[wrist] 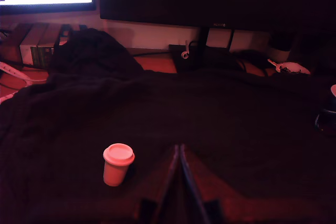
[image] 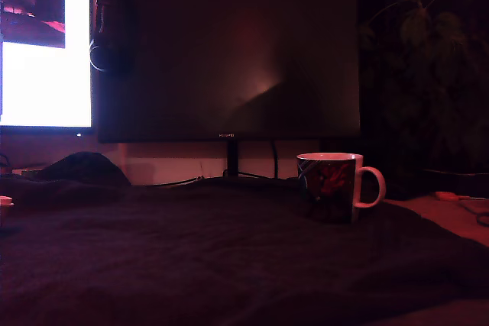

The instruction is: Pick up the coffee capsules on the table and drop them inside the coffee cup

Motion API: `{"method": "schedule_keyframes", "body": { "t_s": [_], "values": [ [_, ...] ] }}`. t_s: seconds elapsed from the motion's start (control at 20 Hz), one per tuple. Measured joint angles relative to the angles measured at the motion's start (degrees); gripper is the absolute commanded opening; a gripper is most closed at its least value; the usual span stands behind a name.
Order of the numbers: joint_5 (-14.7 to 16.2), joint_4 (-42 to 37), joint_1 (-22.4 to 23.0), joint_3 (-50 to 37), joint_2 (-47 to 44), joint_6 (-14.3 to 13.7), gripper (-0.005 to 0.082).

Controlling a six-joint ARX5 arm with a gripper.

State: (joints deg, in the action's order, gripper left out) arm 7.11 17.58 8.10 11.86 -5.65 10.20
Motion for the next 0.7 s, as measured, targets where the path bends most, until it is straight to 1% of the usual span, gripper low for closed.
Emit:
{"method": "schedule_keyframes", "body": {
  "t_s": [0.05,0.15,0.55,0.7],
  "values": [
    [-0.9,-0.9,0.0,-0.1,0.2,-1.0,-0.0024],
    [-1.2,-2.5,0.0,-0.3,1.0,-1.8,-0.0024],
    [-1.2,-2.5,0.0,-0.3,1.1,-1.9,-0.0024],
    [-1.5,-2.5,0.0,-0.3,1.1,-1.4,-0.0024]
  ]
}}
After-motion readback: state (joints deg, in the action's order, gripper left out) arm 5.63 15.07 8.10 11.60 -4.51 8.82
